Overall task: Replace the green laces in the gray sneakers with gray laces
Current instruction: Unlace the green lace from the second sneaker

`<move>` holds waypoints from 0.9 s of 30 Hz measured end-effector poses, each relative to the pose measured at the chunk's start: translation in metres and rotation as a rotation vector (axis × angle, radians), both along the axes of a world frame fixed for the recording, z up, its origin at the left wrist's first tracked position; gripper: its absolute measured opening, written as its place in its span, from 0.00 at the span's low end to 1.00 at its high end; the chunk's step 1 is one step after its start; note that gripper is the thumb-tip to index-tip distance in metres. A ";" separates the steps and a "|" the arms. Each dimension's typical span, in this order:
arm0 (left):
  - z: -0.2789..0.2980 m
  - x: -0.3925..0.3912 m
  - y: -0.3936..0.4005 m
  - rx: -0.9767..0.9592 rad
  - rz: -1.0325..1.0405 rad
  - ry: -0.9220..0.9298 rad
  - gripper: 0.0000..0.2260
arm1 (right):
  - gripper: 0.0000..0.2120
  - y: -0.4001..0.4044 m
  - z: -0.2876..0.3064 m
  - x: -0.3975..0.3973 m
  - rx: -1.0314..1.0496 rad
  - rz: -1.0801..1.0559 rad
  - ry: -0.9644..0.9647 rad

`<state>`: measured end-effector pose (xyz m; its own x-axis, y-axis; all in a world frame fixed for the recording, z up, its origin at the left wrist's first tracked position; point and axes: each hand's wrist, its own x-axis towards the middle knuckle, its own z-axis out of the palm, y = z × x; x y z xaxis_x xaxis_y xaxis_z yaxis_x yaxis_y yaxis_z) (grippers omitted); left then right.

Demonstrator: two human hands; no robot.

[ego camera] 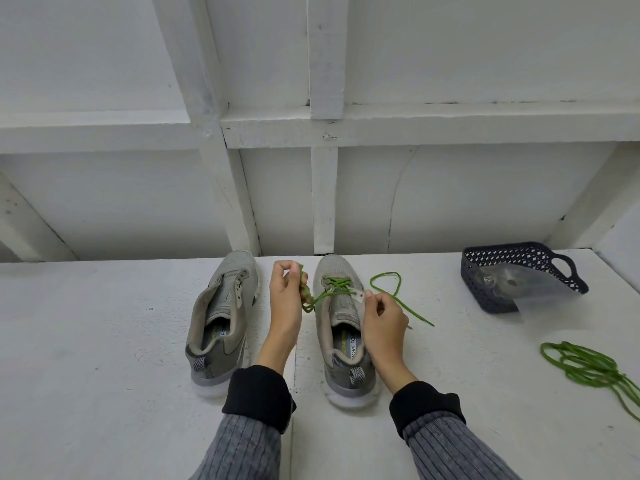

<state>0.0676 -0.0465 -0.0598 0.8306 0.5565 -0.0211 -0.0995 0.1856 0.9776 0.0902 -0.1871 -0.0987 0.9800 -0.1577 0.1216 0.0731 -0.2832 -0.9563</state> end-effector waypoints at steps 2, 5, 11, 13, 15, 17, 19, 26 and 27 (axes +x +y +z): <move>0.001 0.000 -0.001 0.300 -0.065 0.064 0.08 | 0.15 0.000 0.001 0.000 0.004 -0.002 0.003; 0.001 0.004 -0.013 0.875 -0.227 0.272 0.06 | 0.14 0.000 0.001 -0.001 -0.007 -0.002 -0.006; -0.011 0.014 -0.021 1.041 -0.190 0.297 0.05 | 0.14 0.000 0.001 -0.001 -0.007 -0.002 -0.003; -0.012 0.012 -0.021 0.614 -0.133 0.165 0.05 | 0.14 0.000 0.001 -0.001 -0.004 -0.005 -0.003; -0.009 0.009 -0.018 0.201 -0.081 0.063 0.06 | 0.15 0.000 0.002 -0.001 -0.001 -0.007 -0.003; -0.007 0.007 -0.015 -0.087 -0.059 -0.017 0.07 | 0.15 0.000 0.002 -0.001 0.002 -0.004 0.000; -0.003 0.007 -0.009 -0.213 0.002 -0.060 0.07 | 0.15 -0.001 0.002 -0.001 0.009 -0.001 0.004; -0.017 -0.004 0.020 0.311 0.107 0.147 0.07 | 0.14 0.000 0.003 -0.001 0.013 -0.009 0.023; -0.025 -0.006 0.022 0.406 0.073 0.208 0.07 | 0.14 0.000 0.004 -0.001 0.012 -0.009 0.028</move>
